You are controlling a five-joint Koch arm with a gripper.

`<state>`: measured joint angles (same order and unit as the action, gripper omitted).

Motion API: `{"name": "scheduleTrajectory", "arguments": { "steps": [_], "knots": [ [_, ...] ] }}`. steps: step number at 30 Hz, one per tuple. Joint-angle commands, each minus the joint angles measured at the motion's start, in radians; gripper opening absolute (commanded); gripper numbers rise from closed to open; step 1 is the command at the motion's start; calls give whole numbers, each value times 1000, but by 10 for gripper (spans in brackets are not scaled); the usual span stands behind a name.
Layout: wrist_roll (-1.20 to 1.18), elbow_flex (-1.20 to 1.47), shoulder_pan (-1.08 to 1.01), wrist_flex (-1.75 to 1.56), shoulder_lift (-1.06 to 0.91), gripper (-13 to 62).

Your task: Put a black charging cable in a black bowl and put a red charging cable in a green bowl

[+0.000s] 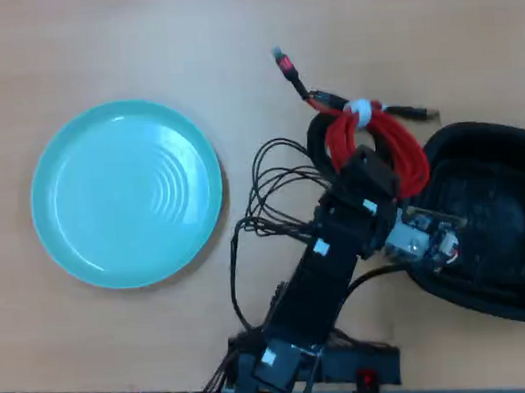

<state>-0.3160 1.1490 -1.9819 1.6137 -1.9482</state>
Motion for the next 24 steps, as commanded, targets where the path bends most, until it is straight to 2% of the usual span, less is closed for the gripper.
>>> {"name": "scheduleTrajectory", "arguments": {
  "steps": [1, 10, 17, 24],
  "knots": [
    [11, -86, 6, -167, -43, -58],
    [123, -75, -37, -242, -51, -58],
    [267, -78, -201, -325, -46, -58],
    [279, -77, -403, -370, -35, -58]
  ]
}}
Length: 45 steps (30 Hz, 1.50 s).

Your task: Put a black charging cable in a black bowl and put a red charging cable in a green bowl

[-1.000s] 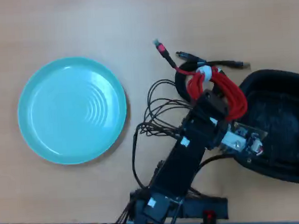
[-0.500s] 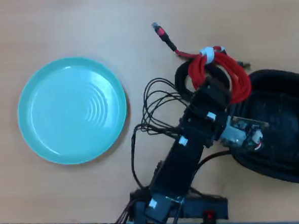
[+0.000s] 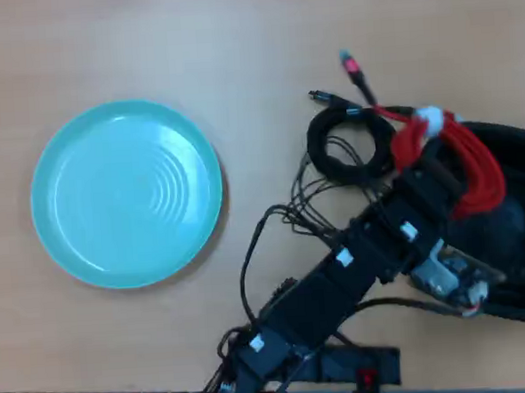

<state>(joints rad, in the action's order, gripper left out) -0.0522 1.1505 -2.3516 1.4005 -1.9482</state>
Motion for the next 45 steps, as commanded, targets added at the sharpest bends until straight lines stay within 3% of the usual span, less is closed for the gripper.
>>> {"name": "scheduleTrajectory", "arguments": {
  "steps": [1, 15, 29, 31, 40, 45],
  "knots": [
    [14, -78, -63, -156, -23, -58],
    [12, -101, -244, -221, 449, -59],
    [20, -120, -390, -100, 600, -50],
    [44, -118, -387, -94, 600, -24],
    [66, -114, -376, -64, 603, 233],
    [60, -107, -370, -52, 601, 296]
  ]
}}
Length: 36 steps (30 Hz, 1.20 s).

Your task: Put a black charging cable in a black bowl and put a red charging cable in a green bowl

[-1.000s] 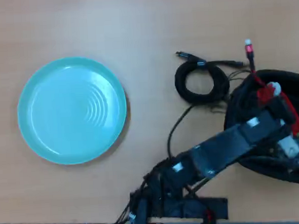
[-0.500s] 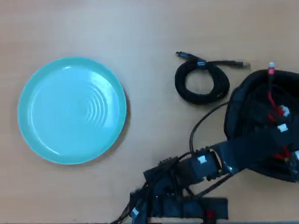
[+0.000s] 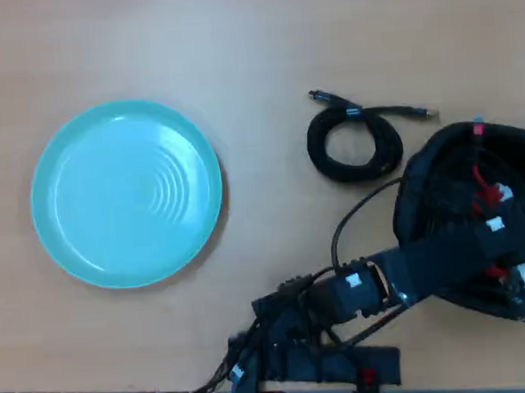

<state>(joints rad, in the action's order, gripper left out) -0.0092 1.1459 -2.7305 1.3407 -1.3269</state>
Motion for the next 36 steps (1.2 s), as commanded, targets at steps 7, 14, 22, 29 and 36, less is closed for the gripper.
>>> {"name": "scheduleTrajectory", "arguments": {
  "steps": [7, 14, 22, 29, 36],
  "knots": [
    [-34, -112, -18, 135, -25, 388],
    [-12, -153, 2, 158, -209, 391],
    [2, -353, 175, 166, -354, 391],
    [2, -365, 212, 176, -364, 391],
    [2, -345, 183, 230, -356, 391]
  ]
}}
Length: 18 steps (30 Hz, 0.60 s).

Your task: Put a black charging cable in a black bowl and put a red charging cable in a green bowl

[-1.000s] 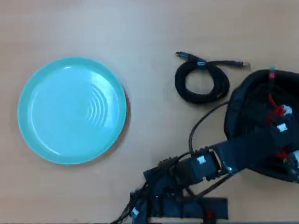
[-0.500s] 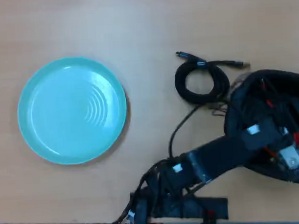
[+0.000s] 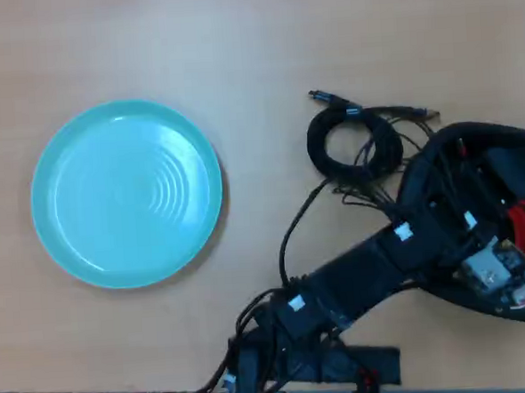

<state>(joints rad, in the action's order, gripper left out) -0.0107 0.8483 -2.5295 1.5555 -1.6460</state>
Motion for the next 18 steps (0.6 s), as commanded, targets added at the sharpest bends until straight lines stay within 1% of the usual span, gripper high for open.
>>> {"name": "scheduleTrajectory", "arguments": {
  "steps": [1, 4, 8, 13, 18],
  "knots": [
    [5, -26, -38, 18, -29, 392],
    [12, 58, -91, 12, 86, 392],
    [31, 78, -121, 12, 261, 393],
    [31, 84, -117, 12, 391, 397],
    [26, 152, -132, 14, 480, 398]
  ]
}}
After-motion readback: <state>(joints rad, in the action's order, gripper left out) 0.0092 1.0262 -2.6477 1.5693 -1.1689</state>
